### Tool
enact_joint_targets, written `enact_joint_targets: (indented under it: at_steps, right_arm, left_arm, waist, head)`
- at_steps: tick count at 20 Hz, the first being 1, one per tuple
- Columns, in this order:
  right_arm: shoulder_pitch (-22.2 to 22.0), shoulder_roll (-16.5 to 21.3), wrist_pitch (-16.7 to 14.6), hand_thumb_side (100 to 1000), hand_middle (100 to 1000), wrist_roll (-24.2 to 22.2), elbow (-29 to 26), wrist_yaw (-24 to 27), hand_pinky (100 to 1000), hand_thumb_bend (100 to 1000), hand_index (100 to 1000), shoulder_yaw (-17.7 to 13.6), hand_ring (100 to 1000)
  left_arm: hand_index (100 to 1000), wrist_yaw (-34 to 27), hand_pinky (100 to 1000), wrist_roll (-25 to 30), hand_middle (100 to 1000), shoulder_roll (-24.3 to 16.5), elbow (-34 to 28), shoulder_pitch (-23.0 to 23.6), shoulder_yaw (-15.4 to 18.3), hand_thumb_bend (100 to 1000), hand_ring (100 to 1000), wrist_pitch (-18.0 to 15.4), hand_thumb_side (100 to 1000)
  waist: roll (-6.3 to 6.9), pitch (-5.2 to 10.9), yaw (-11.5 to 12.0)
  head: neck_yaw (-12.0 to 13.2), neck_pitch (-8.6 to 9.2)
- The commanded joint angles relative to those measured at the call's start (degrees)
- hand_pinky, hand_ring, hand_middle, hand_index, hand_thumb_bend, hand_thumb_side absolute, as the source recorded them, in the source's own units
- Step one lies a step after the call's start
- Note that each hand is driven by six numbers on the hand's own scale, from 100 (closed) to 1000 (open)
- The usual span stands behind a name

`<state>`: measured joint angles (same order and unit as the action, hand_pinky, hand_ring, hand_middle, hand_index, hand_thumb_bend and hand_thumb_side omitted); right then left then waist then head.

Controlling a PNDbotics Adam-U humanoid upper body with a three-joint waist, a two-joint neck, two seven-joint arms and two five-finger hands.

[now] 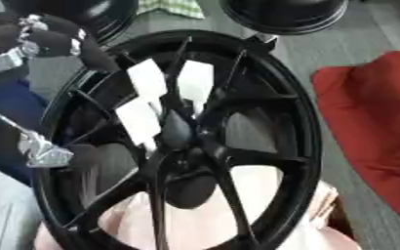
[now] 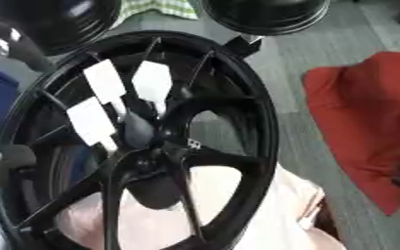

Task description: Pull the pin out of the wheel hub.

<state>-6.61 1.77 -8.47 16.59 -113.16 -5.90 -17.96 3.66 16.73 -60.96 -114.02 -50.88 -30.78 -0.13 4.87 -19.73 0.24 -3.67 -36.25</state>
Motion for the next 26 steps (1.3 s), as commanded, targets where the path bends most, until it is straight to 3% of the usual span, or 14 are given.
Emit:
enact_joint_targets:
  at_steps: [1,3,6,26]
  right_arm:
    - [-0.2,0.7,0.2,815,768,0.1,-1.4,0.2,591,100,713,-0.1,689]
    - [-0.2,0.7,0.3,816,768,0.2,-1.4,0.3,591,100,714,-0.2,689]
    - [-0.2,0.6,0.4,817,768,0.3,-1.4,0.3,591,100,714,-0.4,689]
    - [0.3,0.3,0.7,821,770,0.1,-1.4,0.2,591,100,715,-0.4,690]
  left_arm:
    - [799,-4.5,780,18.1,649,1.0,-0.6,-3.3,5.5,602,681,3.9,435]
    - [798,-7.0,779,28.2,648,1.8,-0.6,-4.6,9.6,605,678,6.1,433]
    - [798,-8.9,778,33.7,646,2.1,-0.6,-5.2,12.0,607,676,8.1,431]
    - [796,-9.1,773,34.3,645,3.5,1.7,-5.5,12.8,620,666,9.1,416]
  waist:
    - [-0.16,1.48,0.4]
    - [-0.17,1.55,0.6]
    - [-0.15,1.58,0.6]
    - [0.14,1.27,0.0]
  head:
    - [-0.3,-0.44]
    - [-0.5,-0.54]
    - [-0.5,-0.63]
    - [0.3,-0.25]
